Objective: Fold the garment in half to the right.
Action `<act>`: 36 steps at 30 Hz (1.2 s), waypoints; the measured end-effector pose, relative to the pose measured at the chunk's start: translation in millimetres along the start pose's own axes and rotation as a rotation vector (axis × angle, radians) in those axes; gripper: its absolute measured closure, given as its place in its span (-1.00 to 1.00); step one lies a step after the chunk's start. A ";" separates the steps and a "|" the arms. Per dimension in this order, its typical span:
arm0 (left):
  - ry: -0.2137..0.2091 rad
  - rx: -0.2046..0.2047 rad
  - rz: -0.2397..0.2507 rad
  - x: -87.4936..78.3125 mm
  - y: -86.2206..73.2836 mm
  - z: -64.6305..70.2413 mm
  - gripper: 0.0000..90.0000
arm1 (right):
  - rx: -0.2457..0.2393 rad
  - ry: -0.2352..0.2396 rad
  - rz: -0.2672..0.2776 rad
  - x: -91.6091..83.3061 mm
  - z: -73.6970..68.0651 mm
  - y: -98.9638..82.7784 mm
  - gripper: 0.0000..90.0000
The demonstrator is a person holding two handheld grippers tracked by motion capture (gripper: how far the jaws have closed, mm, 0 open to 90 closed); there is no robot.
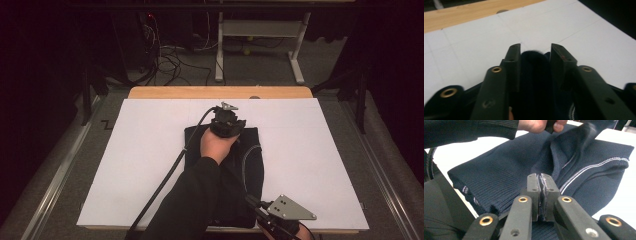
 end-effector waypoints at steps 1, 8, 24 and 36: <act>0.001 0.004 0.010 -1.4 1.4 1.5 0.14 | -0.002 0.000 -0.001 0.2 -0.1 -0.1 0.92; -0.003 0.028 0.017 -14.0 3.2 -1.7 -0.15 | 0.006 -0.003 0.010 -1.3 2.7 0.5 0.92; -0.004 0.028 0.096 -84.5 -52.3 -43.6 -0.60 | -0.010 -0.013 -0.006 7.0 2.2 2.6 0.95; 0.008 0.028 0.118 -135.8 -123.3 -74.2 -0.89 | -0.044 -0.024 -0.031 29.6 3.5 19.7 1.00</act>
Point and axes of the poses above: each handheld gripper's, and its own axes: x roughly forward along the jaws, y roughly out of its top, z roughly to its right, the point moved 2 cm from there along x, roughly forward along the jaws, and after that the axes turned 4 degrees about y, right-handed, at the moved point
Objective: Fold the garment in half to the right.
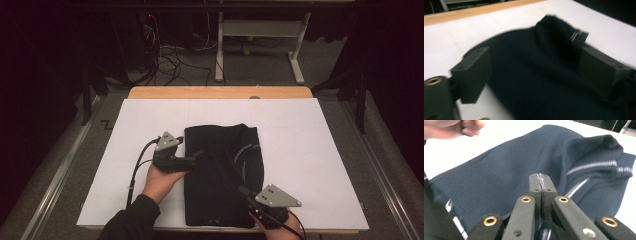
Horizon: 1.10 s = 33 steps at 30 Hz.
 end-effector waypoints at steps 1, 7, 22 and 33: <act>0.003 -0.010 -0.002 -3.5 -4.4 -3.0 -0.99 | -0.013 -0.003 -0.010 6.5 1.1 6.2 1.00; 0.022 -0.017 -0.017 -33.5 -36.1 -21.6 -1.00 | -0.069 -0.028 -0.111 52.0 11.4 40.2 1.00; 0.042 -0.001 0.004 -67.5 -68.3 -36.7 -1.00 | 0.018 -0.195 -0.331 97.8 62.9 36.9 1.00; 0.040 -0.055 0.021 -68.3 -68.6 -44.8 -1.00 | 0.157 -0.264 -0.203 31.3 108.8 -9.9 0.98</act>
Point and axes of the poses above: each handheld gripper's, and its own axes: x roughly forward along the jaws, y roughly out of its top, z roughly to its right, the point moved 2 cm from there along x, roughly forward along the jaws, and after that the axes turned 4 degrees about y, right-handed, at the moved point
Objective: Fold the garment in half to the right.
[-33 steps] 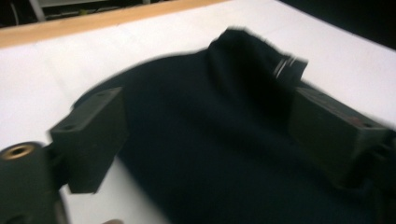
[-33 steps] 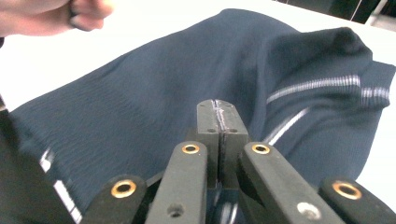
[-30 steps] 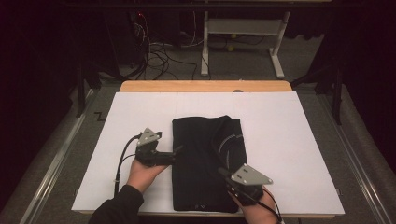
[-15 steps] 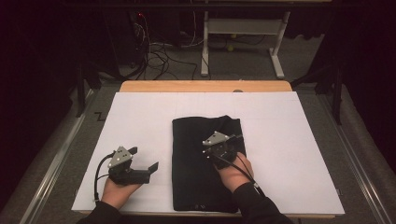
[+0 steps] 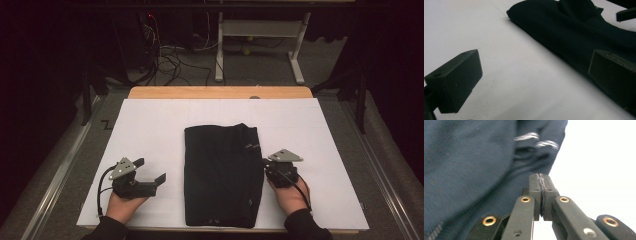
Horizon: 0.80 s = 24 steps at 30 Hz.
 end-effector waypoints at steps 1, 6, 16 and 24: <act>0.003 -0.001 -0.003 0.5 -0.9 -1.6 -1.00 | 0.011 -0.004 0.011 -4.1 3.8 -3.2 0.98; 0.004 -0.015 -0.004 0.4 -2.5 -6.6 -1.00 | 0.044 0.010 0.144 -33.8 28.3 -30.6 0.94; 0.001 0.005 -0.005 2.5 -1.9 -2.4 -1.00 | 0.106 0.095 0.255 -59.2 44.8 -48.1 0.58; -0.007 0.010 0.008 0.2 -0.6 -2.1 -1.00 | 0.069 0.158 0.292 -56.2 42.3 -48.2 -0.55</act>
Point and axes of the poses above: each handheld gripper's, and its own axes: x roughly forward along the jaws, y roughly out of its top, z roughly to its right, the point moved 2 cm from there along x, roughly forward along the jaws, and after that the axes turned 4 degrees about y, right-handed, at the moved point
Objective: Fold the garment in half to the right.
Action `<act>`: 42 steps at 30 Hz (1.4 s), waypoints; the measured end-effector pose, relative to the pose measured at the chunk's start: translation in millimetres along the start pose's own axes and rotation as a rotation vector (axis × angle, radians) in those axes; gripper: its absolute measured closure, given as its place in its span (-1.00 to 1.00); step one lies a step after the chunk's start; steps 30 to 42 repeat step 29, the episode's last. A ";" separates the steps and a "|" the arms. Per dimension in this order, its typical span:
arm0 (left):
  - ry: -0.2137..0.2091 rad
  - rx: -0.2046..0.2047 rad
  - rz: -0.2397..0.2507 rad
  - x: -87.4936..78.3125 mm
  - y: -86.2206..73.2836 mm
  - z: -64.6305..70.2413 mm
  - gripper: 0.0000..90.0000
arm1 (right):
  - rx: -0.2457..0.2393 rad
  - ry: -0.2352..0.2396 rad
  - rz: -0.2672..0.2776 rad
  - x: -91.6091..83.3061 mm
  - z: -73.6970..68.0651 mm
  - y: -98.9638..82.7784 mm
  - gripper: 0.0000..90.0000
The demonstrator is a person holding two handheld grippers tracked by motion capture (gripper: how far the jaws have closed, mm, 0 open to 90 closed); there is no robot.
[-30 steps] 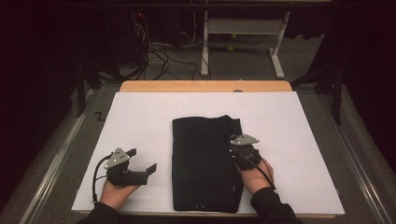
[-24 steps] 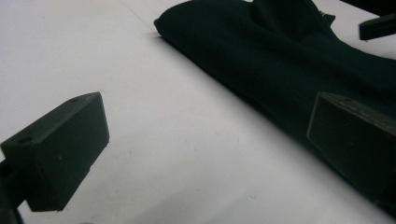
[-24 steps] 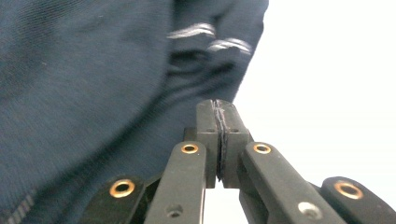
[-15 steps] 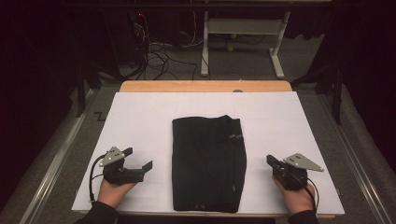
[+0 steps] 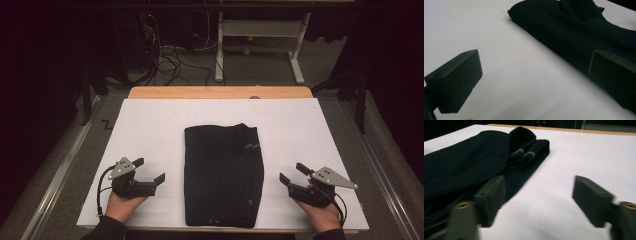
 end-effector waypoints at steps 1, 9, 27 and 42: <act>0.000 -0.001 0.001 -1.0 0.4 -0.2 -1.00 | 0.002 0.007 0.006 -0.9 -1.3 0.9 -0.67; 0.007 -0.004 0.027 -8.6 2.3 -1.5 -1.00 | -0.003 -0.012 0.119 -28.2 -8.0 8.5 -1.00; -0.002 0.022 0.037 -7.3 4.4 -0.4 -1.00 | -0.010 -0.038 0.099 -23.2 1.7 -2.9 -1.00; -0.004 0.017 0.039 -8.1 4.6 -1.2 -1.00 | -0.010 -0.042 0.096 -22.7 1.6 -3.1 -1.00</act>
Point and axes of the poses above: each handheld gripper's, and its own axes: x roughly forward along the jaws, y roughly out of its top, z roughly to its right, the point moved 2 cm from there along x, roughly forward along the jaws, and after that the axes turned 4 degrees about y, right-handed, at the moved point
